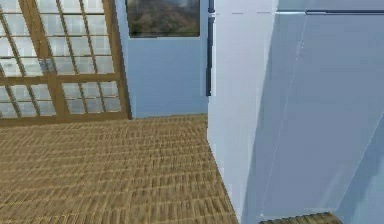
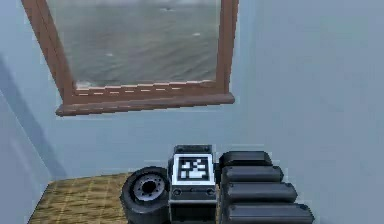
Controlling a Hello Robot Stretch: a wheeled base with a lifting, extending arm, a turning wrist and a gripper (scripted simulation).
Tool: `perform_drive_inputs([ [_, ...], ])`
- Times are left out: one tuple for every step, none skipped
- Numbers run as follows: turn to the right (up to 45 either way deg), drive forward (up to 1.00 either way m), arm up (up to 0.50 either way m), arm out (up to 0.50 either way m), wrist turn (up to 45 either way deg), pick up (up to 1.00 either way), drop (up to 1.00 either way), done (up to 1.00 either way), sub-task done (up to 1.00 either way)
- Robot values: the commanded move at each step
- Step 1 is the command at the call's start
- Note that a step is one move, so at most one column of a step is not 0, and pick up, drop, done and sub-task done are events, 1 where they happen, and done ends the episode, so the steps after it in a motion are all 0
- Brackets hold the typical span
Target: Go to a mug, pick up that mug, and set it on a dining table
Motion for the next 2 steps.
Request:
perform_drive_inputs([
  [-45.0, 0.00, 0.00, 0.00, 0.0, 0.00, 0.00, 0.00, 0.00],
  [-21.0, 0.00, 0.00, 0.00, 0.0, 0.00, 0.00, 0.00, 0.00],
])
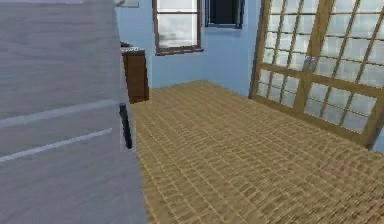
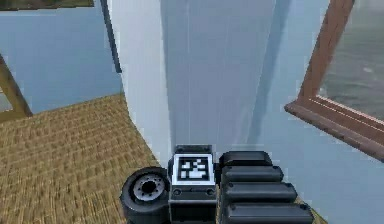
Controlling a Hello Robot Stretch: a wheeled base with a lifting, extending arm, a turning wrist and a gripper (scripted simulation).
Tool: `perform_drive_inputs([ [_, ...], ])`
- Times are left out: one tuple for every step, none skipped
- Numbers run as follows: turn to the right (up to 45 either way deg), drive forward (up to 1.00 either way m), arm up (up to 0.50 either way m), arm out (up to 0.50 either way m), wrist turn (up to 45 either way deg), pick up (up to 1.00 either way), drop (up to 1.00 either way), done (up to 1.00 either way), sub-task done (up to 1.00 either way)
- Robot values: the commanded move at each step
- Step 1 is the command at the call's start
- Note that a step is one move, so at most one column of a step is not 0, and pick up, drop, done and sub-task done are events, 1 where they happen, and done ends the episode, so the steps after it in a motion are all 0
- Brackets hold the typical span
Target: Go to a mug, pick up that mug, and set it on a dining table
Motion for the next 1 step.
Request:
perform_drive_inputs([
  [0.0, 0.20, 0.00, 0.00, 0.0, 0.00, 0.00, 0.00, 0.00],
])
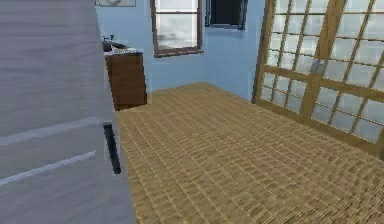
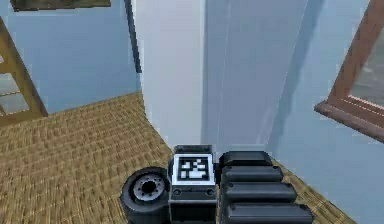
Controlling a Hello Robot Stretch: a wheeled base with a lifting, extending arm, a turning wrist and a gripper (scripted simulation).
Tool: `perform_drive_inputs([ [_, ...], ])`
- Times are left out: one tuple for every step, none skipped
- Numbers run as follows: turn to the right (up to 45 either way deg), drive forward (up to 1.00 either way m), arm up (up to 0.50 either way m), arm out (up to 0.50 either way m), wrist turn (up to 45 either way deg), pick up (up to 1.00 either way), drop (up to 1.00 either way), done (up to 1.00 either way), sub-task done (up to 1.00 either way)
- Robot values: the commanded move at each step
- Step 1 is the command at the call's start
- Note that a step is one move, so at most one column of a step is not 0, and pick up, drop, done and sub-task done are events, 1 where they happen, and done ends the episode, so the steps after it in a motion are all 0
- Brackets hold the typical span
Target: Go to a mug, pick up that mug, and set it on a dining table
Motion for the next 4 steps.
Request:
perform_drive_inputs([
  [-45.0, 0.00, 0.00, 0.00, 0.0, 0.00, 0.00, 0.00, 0.00],
  [-45.0, 0.00, 0.00, 0.00, 0.0, 0.00, 0.00, 0.00, 0.00],
  [-6.0, 0.00, 0.00, 0.00, 0.0, 0.00, 0.00, 0.00, 0.00],
  [0.0, 0.65, 0.00, 0.00, 0.0, 0.00, 0.00, 0.00, 0.00],
])
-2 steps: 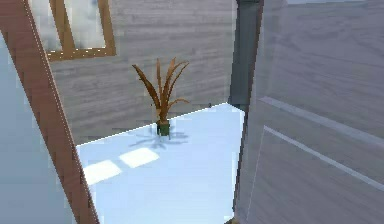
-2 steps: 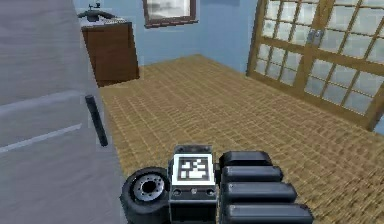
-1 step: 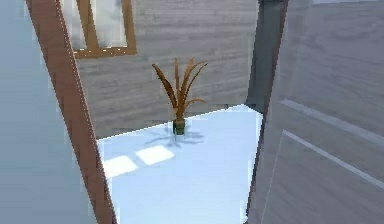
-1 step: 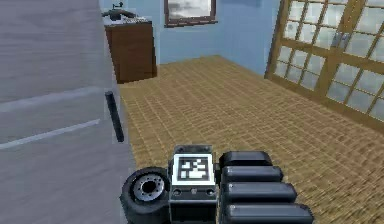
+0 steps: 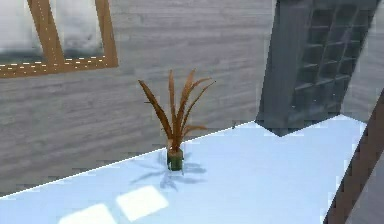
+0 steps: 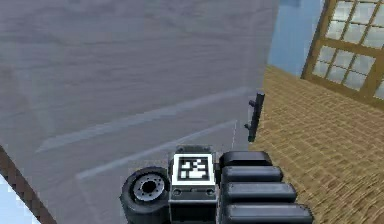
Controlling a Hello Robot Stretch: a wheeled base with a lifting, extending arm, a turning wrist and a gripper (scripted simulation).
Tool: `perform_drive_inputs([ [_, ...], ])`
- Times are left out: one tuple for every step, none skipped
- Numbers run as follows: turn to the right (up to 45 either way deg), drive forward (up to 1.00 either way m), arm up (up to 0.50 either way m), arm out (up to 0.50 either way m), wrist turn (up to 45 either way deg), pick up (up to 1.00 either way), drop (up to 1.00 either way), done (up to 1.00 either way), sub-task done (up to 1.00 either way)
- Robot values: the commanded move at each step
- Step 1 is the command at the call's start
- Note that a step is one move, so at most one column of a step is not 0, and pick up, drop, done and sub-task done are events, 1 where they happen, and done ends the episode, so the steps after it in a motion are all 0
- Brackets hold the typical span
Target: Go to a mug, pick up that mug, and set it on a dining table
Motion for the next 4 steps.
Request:
perform_drive_inputs([
  [-27.0, 0.00, 0.00, 0.00, 0.0, 0.00, 0.00, 0.00, 0.00],
  [0.0, 0.30, 0.00, 0.00, 0.0, 0.00, 0.00, 0.00, 0.00],
  [-45.0, 0.00, 0.00, 0.00, 0.0, 0.00, 0.00, 0.00, 0.00],
  [-12.0, 0.00, 0.00, 0.00, 0.0, 0.00, 0.00, 0.00, 0.00],
])
